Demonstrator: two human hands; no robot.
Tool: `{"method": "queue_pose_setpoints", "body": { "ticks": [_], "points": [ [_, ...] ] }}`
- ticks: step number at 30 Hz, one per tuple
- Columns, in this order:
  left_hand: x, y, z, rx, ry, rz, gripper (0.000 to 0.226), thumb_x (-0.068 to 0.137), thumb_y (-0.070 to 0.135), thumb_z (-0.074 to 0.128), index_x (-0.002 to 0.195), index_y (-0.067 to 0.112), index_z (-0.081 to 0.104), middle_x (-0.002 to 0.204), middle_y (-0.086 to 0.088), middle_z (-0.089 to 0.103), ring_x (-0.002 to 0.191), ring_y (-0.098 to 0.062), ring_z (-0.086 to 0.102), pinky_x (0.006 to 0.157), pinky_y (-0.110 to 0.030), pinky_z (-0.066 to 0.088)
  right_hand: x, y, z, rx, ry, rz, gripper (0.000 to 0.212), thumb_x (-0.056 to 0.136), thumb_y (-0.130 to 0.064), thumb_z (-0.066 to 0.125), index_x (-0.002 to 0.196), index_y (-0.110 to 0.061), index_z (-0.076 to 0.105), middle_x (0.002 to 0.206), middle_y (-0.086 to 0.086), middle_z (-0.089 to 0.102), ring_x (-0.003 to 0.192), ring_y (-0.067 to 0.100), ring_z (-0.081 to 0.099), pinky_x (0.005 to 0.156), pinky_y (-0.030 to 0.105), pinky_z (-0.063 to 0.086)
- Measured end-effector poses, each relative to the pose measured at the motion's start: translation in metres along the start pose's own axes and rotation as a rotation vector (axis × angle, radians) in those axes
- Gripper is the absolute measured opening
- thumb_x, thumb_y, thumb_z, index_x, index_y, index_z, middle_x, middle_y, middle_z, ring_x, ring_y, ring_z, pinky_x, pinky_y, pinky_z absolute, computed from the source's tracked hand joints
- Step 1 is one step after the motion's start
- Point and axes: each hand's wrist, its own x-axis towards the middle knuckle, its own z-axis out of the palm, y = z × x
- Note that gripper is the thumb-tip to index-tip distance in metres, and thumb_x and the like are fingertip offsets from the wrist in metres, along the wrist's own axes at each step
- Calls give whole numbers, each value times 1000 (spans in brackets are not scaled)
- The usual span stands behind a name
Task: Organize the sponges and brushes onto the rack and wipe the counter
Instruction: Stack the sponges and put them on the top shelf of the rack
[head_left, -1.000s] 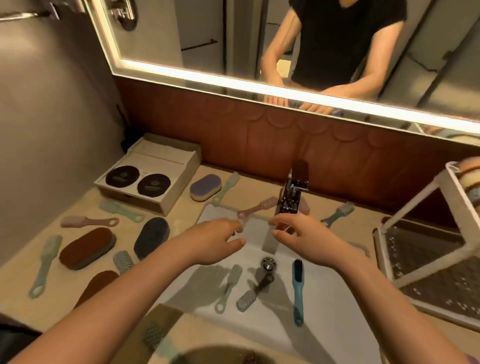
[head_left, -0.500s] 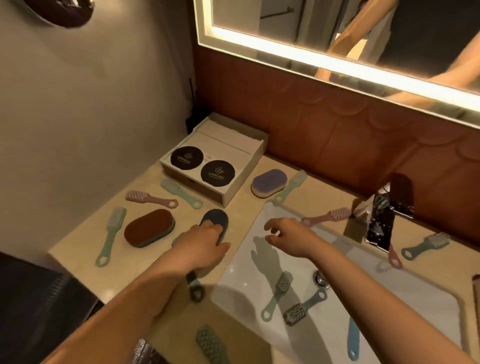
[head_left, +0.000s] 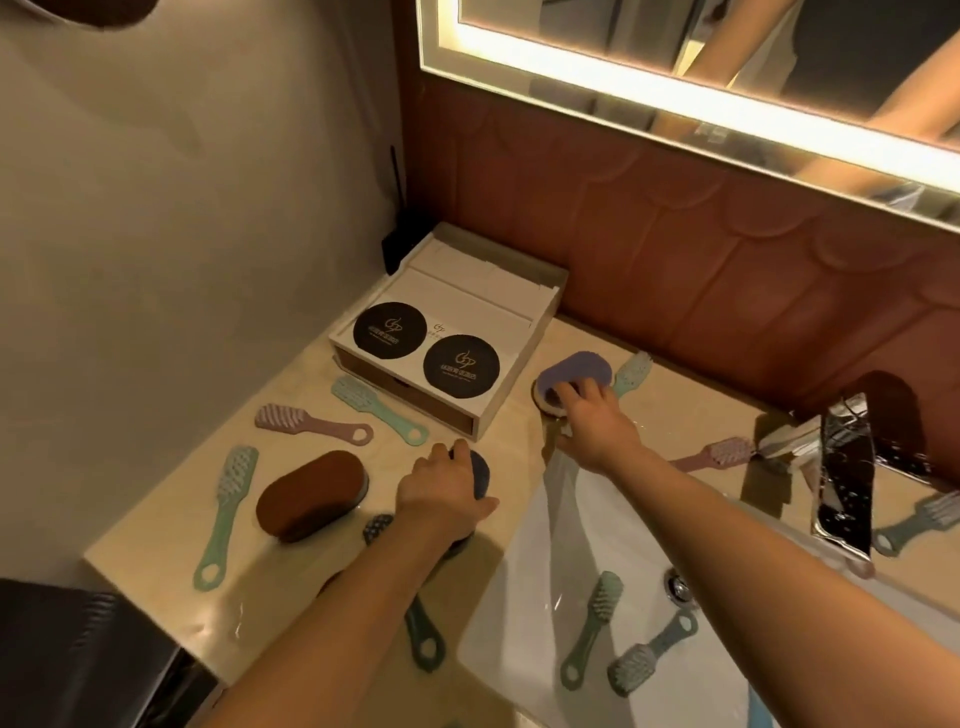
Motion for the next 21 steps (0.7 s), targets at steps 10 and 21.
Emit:
{"method": "queue_pose_setpoints", "body": {
  "ticks": [10,21],
  "points": [
    [7,-9,6,-35,110,46,71,83,55,56,137,18,29,135,-6,43,121,-28,44,95,-35,42,39,-9,3,-112,-41,29,74,89,-13,55,148,-25,12,156,10,6,143,35,1,106,52,36],
    [11,-14,16,-115,199,55,70,80,53,61,136,21,34,133,-1,45,120,-24,44,94,-35,42,43,-12,22,-79,26,83,42,96,-9,45,137,-16,35,155,10,9,144,39,1,95,53,44]
  ]
}}
